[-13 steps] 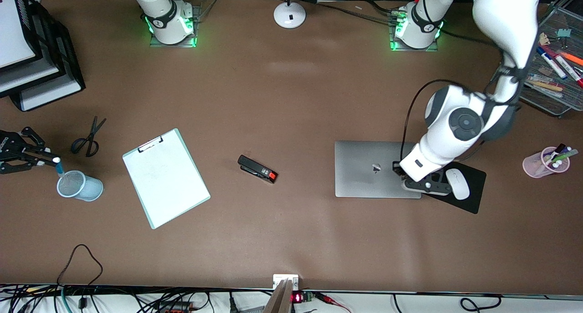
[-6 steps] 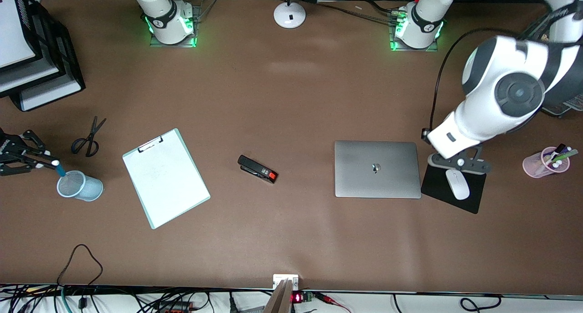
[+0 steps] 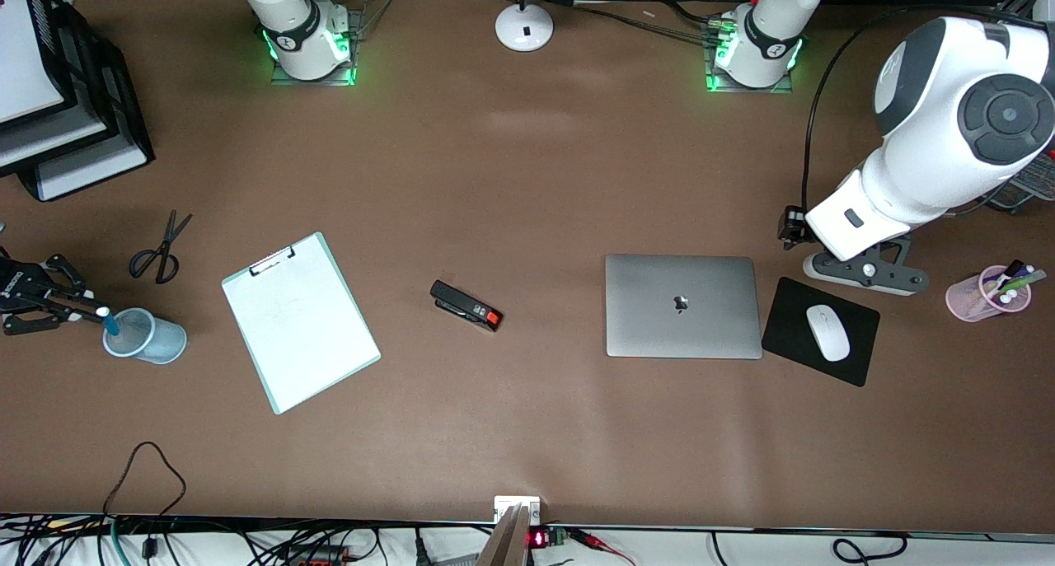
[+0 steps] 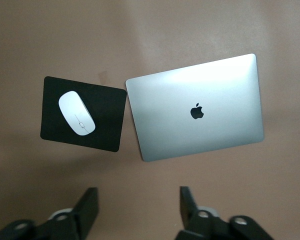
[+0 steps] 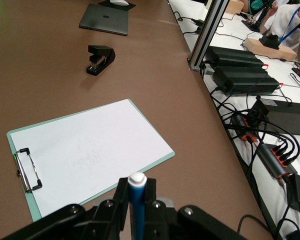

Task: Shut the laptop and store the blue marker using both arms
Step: 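Raise the left gripper off the closed laptop and withdraw it, then lower the blue marker into the light-blue cup and open the right gripper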

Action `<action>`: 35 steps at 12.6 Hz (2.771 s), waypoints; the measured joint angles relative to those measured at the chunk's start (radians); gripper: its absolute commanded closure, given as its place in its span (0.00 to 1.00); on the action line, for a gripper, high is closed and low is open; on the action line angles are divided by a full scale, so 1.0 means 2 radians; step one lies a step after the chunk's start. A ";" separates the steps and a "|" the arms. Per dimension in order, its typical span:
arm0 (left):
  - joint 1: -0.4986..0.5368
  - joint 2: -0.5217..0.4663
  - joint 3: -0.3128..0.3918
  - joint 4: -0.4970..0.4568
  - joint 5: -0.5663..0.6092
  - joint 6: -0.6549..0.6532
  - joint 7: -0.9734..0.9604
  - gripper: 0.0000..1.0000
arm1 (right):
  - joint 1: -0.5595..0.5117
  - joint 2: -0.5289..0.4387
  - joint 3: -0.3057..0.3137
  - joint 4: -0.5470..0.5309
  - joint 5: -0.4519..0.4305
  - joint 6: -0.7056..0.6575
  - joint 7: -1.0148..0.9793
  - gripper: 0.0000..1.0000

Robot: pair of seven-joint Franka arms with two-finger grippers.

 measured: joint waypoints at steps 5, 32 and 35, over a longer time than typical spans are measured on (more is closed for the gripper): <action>0.019 -0.034 0.001 0.001 -0.003 -0.047 0.001 0.00 | -0.006 0.017 0.000 0.002 0.003 0.000 0.000 1.00; -0.028 -0.151 0.111 -0.116 -0.036 0.013 0.066 0.00 | -0.016 0.075 0.002 0.007 0.004 0.054 -0.001 0.92; -0.028 -0.151 0.111 -0.116 -0.036 0.012 0.066 0.00 | -0.016 0.078 0.002 0.008 0.004 0.058 0.001 0.00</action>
